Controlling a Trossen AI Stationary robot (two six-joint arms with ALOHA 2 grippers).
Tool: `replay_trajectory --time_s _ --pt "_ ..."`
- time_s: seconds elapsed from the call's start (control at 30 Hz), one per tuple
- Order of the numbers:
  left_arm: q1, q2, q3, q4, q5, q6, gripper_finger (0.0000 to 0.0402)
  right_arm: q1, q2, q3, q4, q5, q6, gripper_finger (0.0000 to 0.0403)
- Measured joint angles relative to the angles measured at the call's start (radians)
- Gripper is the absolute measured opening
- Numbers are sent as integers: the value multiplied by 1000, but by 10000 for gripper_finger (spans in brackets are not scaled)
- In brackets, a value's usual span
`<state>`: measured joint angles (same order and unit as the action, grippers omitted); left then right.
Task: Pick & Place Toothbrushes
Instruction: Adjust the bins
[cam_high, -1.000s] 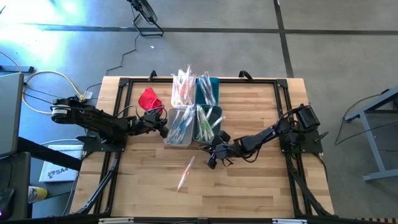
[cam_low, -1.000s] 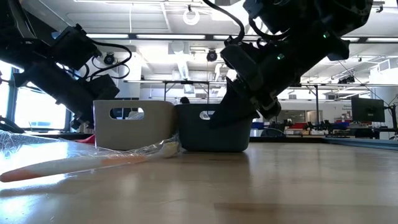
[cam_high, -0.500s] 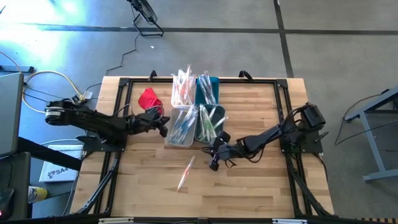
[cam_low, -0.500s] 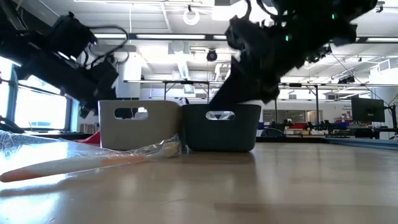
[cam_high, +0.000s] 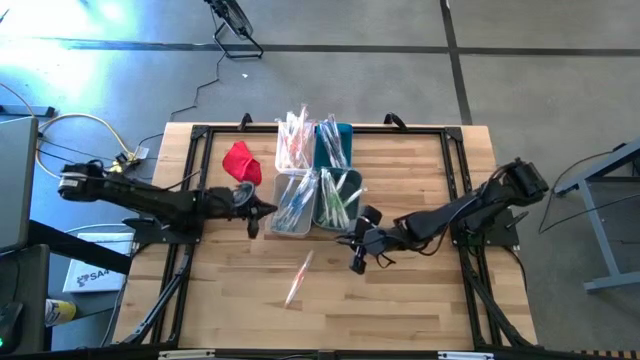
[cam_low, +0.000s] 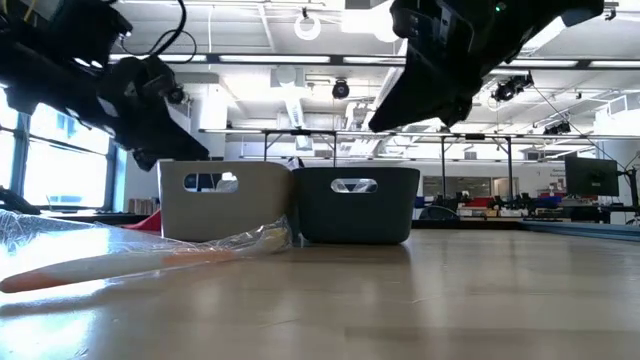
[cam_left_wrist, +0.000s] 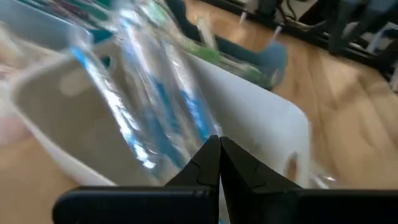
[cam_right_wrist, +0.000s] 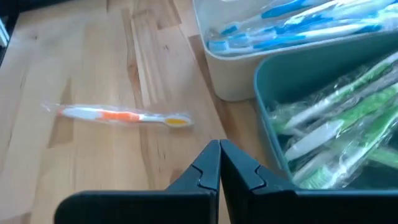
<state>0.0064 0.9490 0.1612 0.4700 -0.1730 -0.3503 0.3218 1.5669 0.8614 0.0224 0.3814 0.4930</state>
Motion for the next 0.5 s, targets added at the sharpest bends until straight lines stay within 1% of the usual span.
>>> replay_trajectory --time_s 0.07,0.23,0.33,0.4,0.5 --pt "-79 15 0 1 -70 -27 3 0 -7 0 2 11 -7 2" --pt "-295 65 0 11 -342 -120 3 -4 -9 0 0 16 -27 2" --pt "-398 114 0 14 -493 -191 3 -3 -9 0 2 42 -28 3" --pt "-447 159 0 38 -569 -232 3 -3 -9 0 2 68 -28 3" --pt "-485 247 11 106 -629 -264 3 -3 -9 0 2 99 -30 3"
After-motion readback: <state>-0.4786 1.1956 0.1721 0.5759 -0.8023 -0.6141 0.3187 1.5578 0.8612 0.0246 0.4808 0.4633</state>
